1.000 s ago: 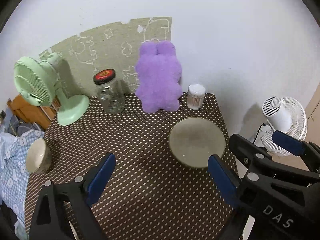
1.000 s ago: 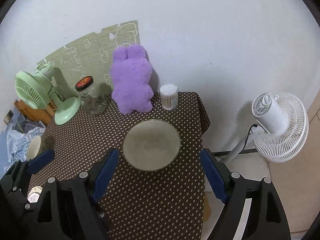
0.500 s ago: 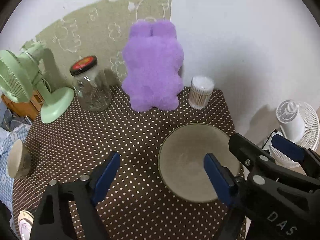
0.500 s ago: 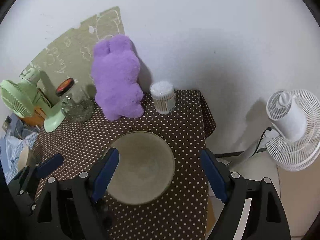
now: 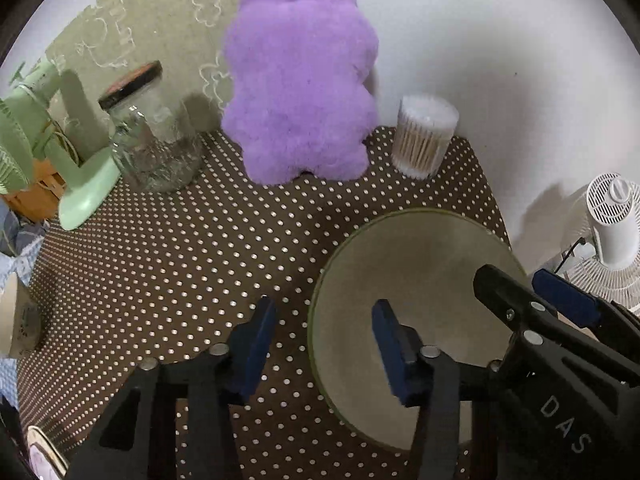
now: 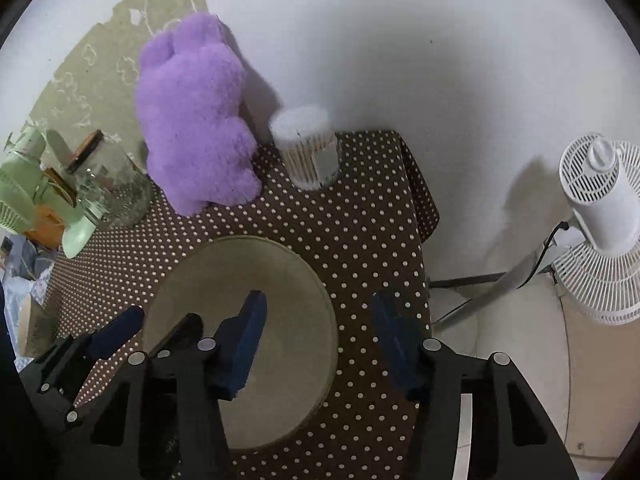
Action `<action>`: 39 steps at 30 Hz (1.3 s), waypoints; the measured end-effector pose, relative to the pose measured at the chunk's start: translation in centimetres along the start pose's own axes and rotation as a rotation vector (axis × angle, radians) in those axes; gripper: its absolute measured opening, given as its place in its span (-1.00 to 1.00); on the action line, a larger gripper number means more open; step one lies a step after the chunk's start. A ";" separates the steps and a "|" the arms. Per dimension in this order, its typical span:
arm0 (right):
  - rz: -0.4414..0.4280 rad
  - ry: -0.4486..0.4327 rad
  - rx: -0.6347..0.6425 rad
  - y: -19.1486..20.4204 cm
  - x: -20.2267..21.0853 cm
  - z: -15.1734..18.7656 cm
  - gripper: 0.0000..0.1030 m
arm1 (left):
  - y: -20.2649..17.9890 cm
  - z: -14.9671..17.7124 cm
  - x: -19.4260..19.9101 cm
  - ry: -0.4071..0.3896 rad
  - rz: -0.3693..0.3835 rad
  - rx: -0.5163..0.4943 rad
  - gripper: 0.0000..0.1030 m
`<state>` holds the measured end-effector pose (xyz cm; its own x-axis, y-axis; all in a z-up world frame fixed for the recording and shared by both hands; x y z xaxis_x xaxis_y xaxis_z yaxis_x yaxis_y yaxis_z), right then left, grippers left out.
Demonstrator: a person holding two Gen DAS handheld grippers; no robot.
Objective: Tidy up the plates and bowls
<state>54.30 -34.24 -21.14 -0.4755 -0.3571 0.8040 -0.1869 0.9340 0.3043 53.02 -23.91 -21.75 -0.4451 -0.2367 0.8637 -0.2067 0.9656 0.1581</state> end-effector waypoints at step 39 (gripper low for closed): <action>0.016 0.041 0.021 1.7 2.0 2.0 -0.62 | 1.1 3.0 2.9 0.039 0.035 -0.021 -0.64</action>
<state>51.34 -33.35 -19.99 -0.4429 -0.3416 0.8290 -0.1976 0.9390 0.2814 48.86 -23.85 -20.48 -0.4176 -0.1991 0.8866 -0.1734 0.9752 0.1373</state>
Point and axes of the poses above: each gripper's, at about its wrist camera, not at the fingertips, and x roughly against the way its jaws point, y to its left, z to its underside, the point moved 10 cm from there along -x, roughly the way its jaws point, and after that the axes turned 9 degrees about -z, right-handed, at the moved point
